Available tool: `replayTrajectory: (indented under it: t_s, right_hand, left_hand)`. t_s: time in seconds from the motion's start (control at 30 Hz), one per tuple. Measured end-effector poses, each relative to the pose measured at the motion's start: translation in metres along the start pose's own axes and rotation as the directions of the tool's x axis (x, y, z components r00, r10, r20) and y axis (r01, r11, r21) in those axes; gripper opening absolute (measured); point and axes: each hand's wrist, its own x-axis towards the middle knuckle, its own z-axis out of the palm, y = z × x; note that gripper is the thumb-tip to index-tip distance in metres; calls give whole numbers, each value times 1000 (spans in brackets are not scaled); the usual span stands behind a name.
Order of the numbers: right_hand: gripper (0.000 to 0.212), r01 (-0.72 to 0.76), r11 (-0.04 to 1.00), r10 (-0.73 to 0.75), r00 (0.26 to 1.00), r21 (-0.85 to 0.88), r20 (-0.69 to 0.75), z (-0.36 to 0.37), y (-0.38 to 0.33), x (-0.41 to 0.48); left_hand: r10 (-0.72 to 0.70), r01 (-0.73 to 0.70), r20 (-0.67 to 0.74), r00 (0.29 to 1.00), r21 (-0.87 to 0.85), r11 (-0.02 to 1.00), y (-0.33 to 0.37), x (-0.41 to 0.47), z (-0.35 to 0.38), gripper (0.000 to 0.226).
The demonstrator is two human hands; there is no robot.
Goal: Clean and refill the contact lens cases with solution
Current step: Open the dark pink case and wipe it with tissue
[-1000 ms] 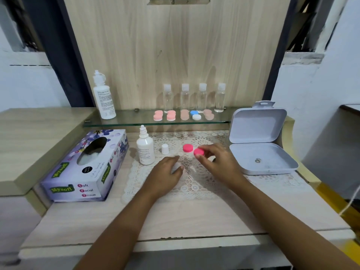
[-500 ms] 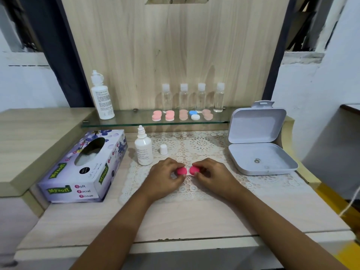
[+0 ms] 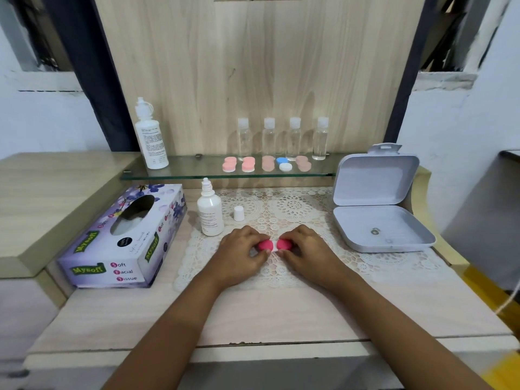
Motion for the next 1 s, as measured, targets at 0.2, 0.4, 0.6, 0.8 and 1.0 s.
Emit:
replayTrajectory:
  t_s: [0.2, 0.4, 0.6, 0.8, 1.0]
  right_hand:
    - [21, 42, 998, -43, 999, -49, -17, 3, 1, -1]
    - [17, 63, 996, -65, 997, -56, -34, 4, 0, 0]
    - [20, 48, 998, -50, 998, -43, -39, 5, 1, 1]
    - [20, 37, 999, -38, 997, -24, -67, 6, 0, 2]
    - [16, 64, 997, -67, 995, -37, -71, 8, 0, 1]
  left_hand:
    - [70, -70, -40, 997, 19, 997, -2, 1, 2, 30]
    - [118, -115, -62, 991, 51, 992, -1, 0, 3, 31]
    - [144, -143, -77, 987, 21, 990, -2, 0, 3, 30]
    - [154, -155, -93, 984, -10, 988, -2, 0, 2, 29]
    - [163, -164, -119, 979, -1, 986, -1, 0, 3, 28]
